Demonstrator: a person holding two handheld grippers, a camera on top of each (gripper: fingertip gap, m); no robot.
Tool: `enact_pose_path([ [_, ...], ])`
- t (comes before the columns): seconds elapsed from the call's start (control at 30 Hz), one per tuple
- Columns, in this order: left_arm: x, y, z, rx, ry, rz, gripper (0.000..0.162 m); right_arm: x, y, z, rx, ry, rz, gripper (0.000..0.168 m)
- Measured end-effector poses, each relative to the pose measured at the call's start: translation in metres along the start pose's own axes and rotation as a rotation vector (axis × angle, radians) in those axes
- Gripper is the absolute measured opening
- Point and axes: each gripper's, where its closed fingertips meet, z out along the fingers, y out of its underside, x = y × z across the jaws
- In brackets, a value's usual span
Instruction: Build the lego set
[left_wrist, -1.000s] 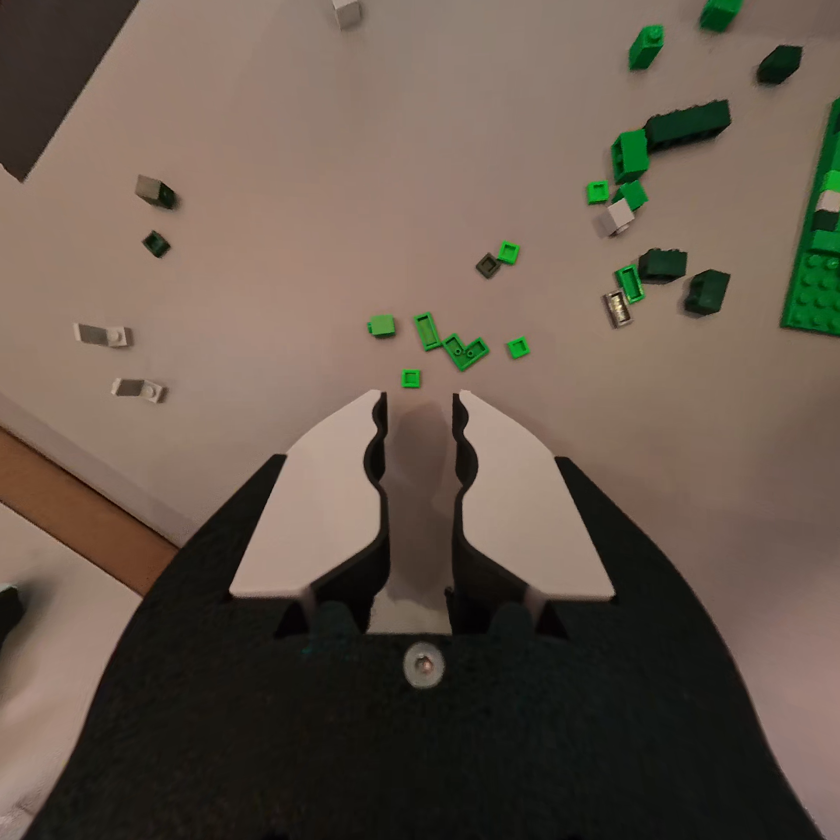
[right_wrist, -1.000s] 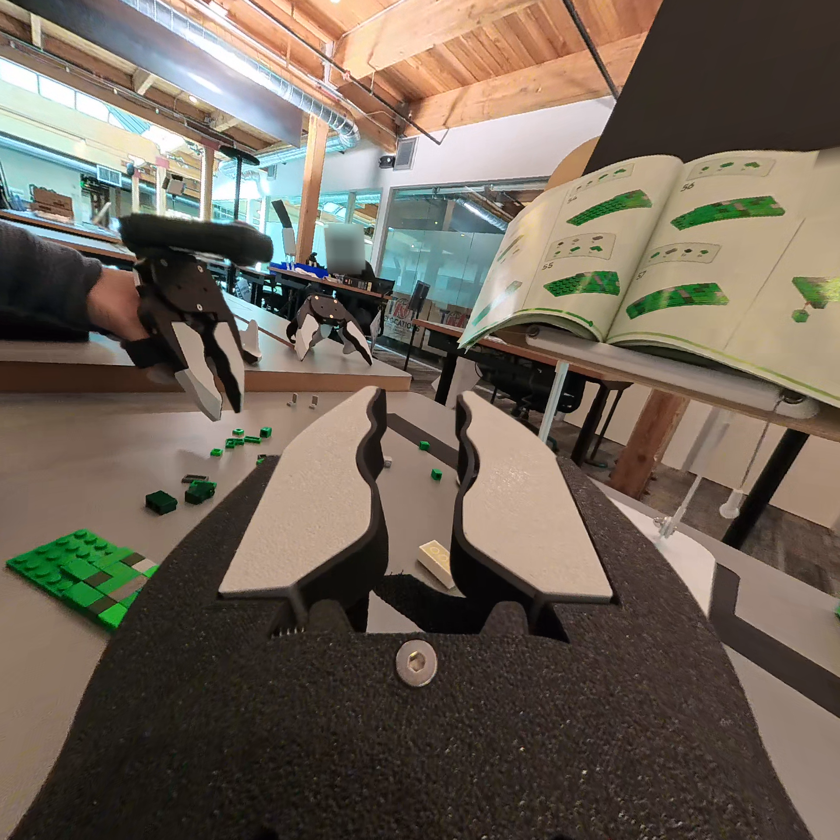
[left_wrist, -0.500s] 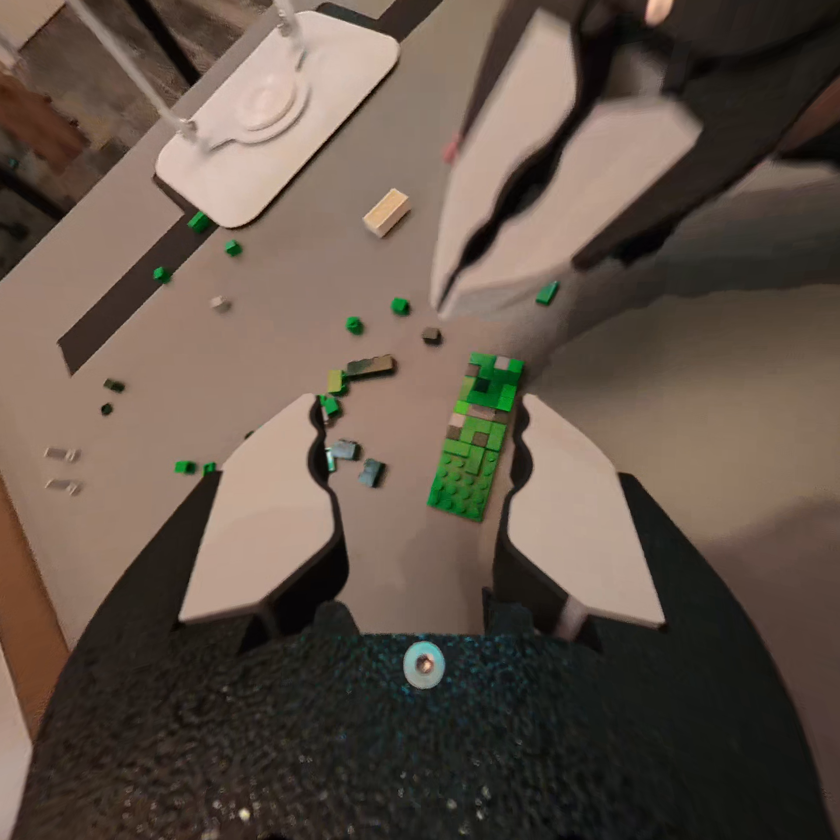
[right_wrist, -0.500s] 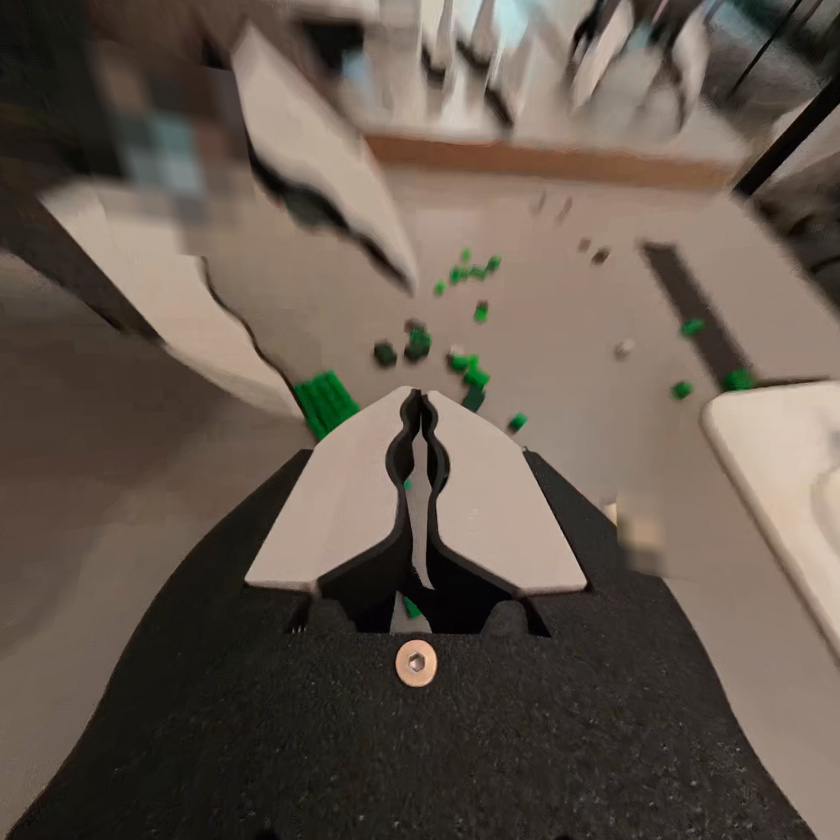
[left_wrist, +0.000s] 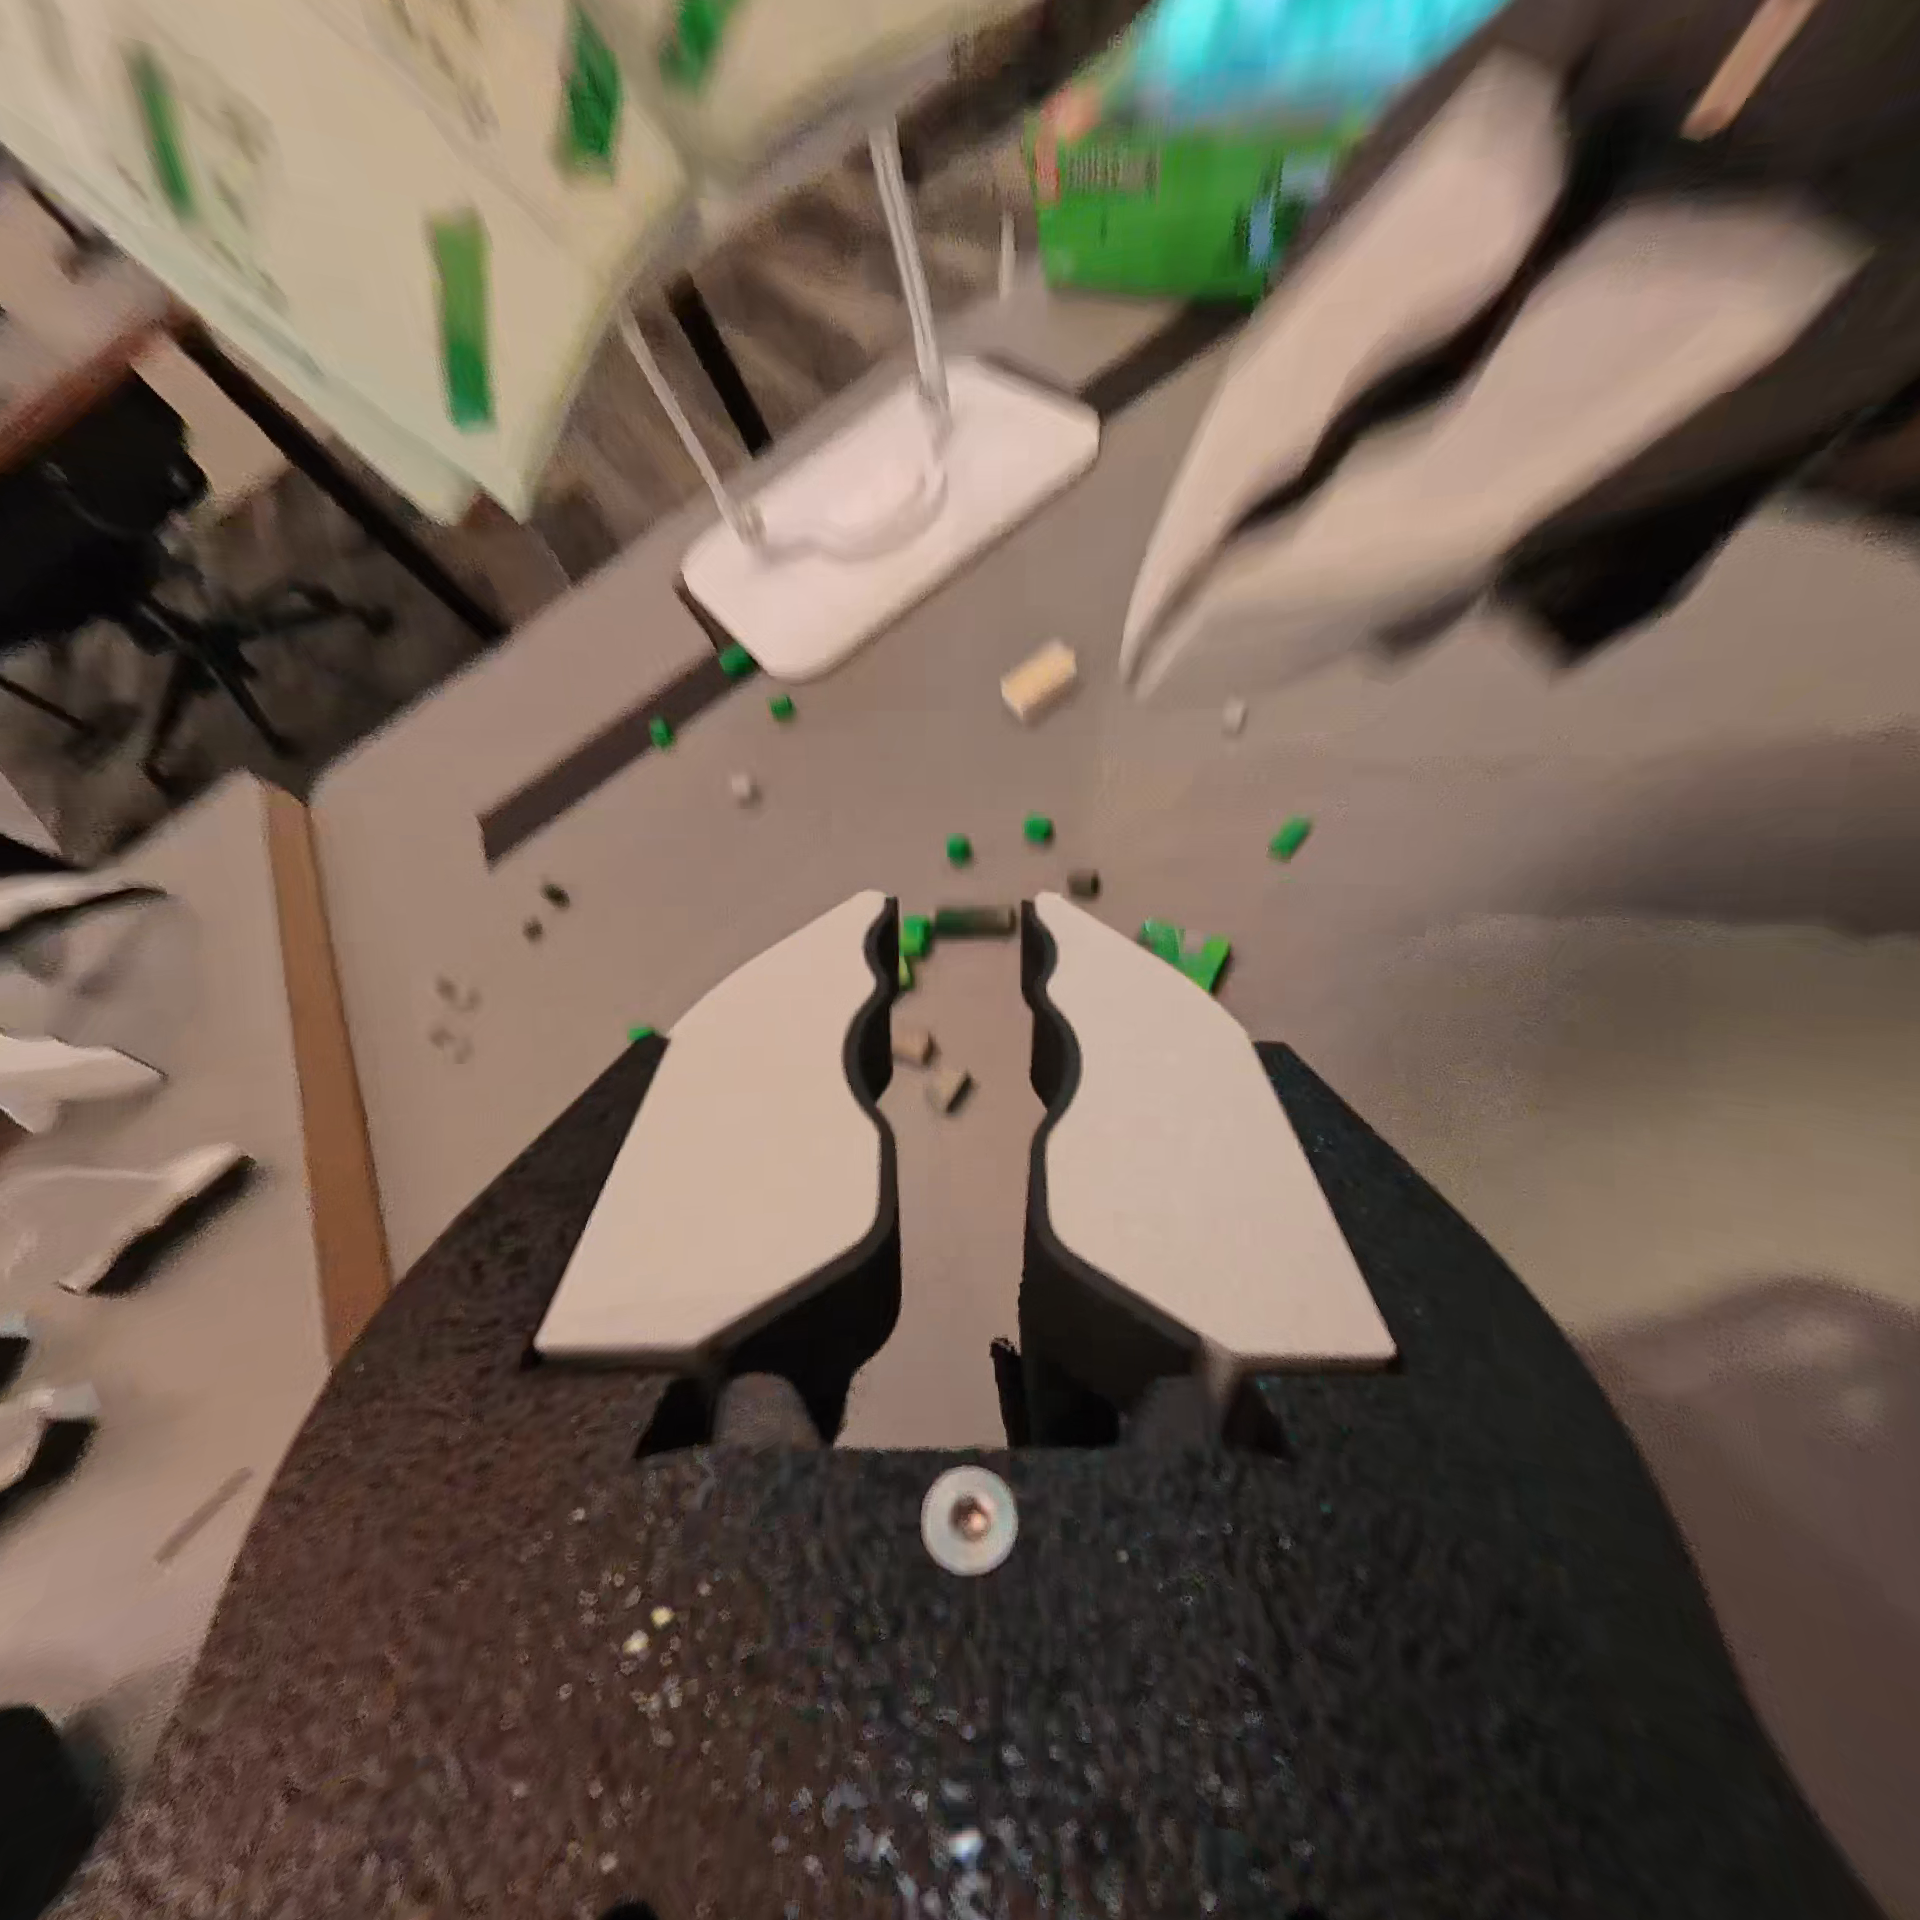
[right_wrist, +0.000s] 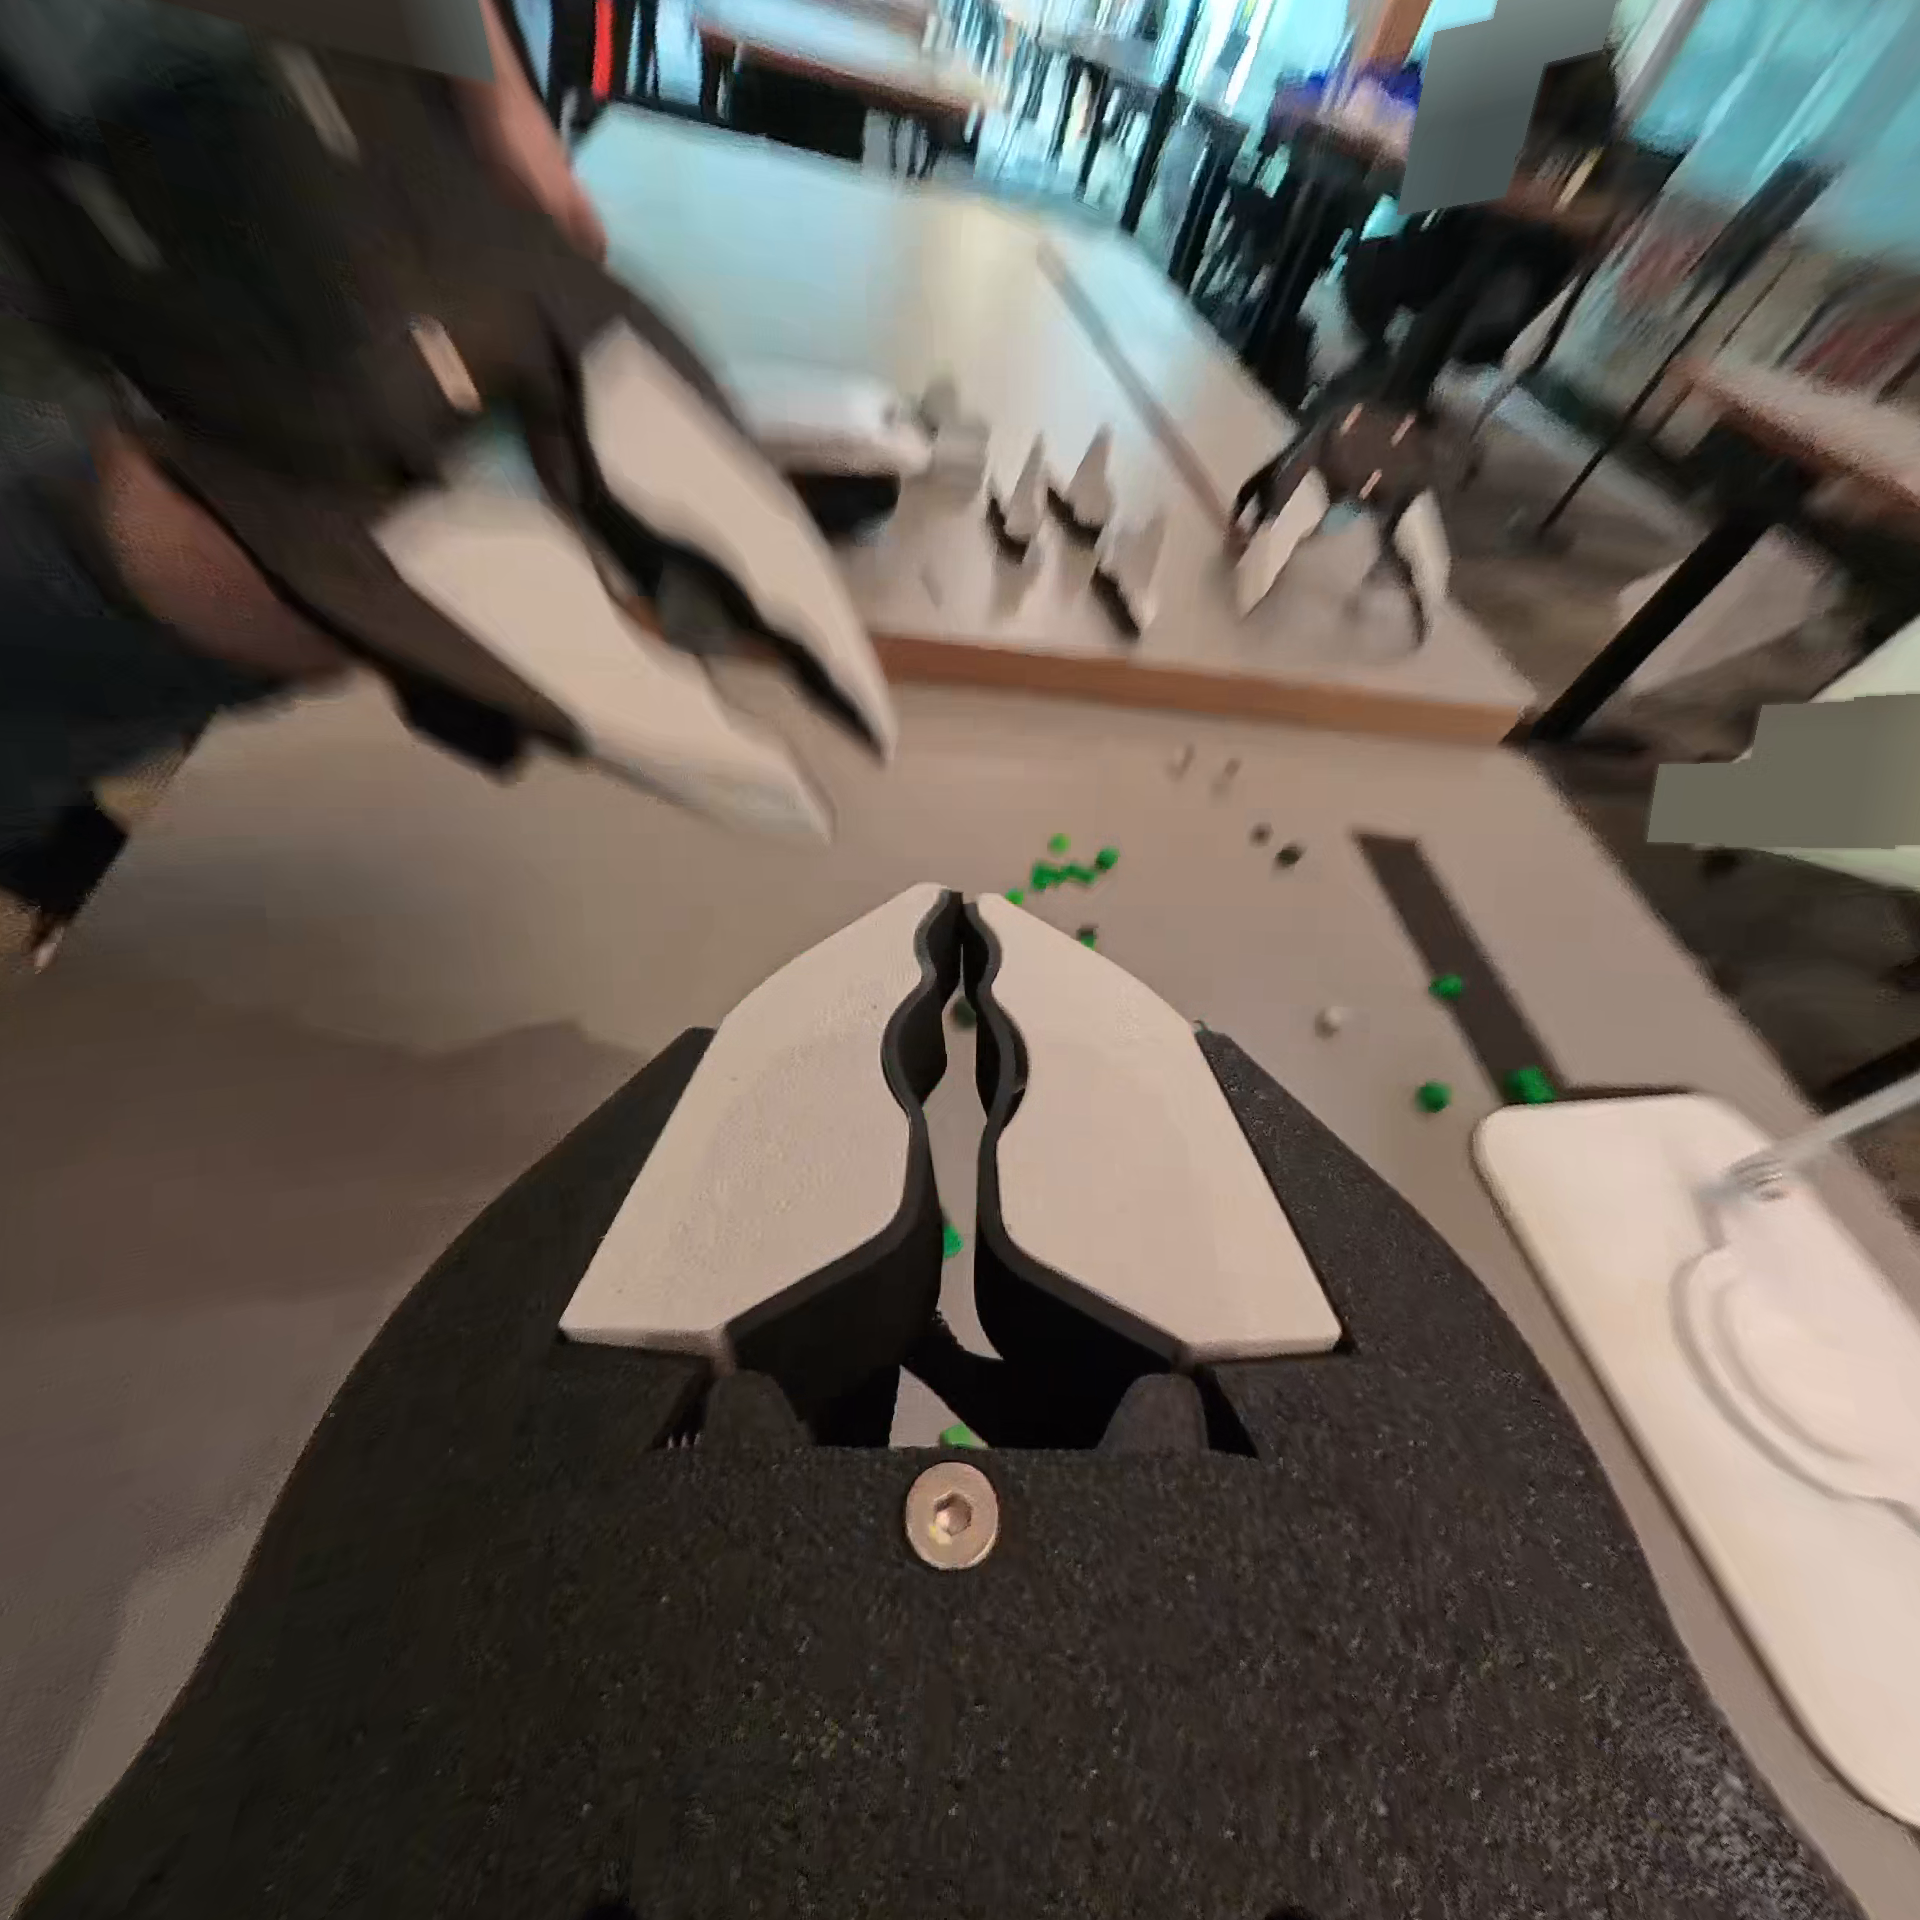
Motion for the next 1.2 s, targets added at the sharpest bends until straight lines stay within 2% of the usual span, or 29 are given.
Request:
enact_pose_path([
  [0.1, -0.005, 0.054, 0.025, -0.149, -0.001, -0.033, 0.022, 0.009, -0.019, -0.021, 0.101, 0.042, 0.015, 0.0],
  [0.23, -0.054, 0.078, 0.037, -0.181, -0.06, -0.014, 0.024, 0.026, 0.044, 0.01, -0.066, 0.068, 0.05, 0.0],
  [0.3, -0.086, 0.089, 0.046, -0.246, -0.052, 0.025, 0.027, 0.039, 0.07, 0.023, -0.085, 0.122, 0.045, 0.0],
  [0.4, -0.118, 0.111, 0.072, -0.352, 0.07, 0.074, 0.032, 0.056, 0.087, 0.029, 0.009, 0.205, 0.057, 0.002],
  [0.53, -0.139, 0.143, 0.094, -0.511, 0.215, 0.161, 0.035, 0.073, 0.085, 0.016, 0.145, 0.326, 0.026, 0.006],
  [0.77, -0.136, 0.156, 0.109, -0.553, 0.408, 0.094, 0.029, 0.085, 0.085, 0.003, 0.234, 0.483, -0.089, 0.005],
  [0.9, -0.136, 0.165, 0.111, -0.583, 0.428, 0.114, 0.023, 0.083, 0.087, 0.007, 0.23, 0.463, -0.087, 0.005],
  [1.2, -0.129, 0.161, 0.119, -0.574, 0.47, 0.054, 0.02, 0.083, 0.09, 0.01, 0.215, 0.446, -0.069, 0.004],
])
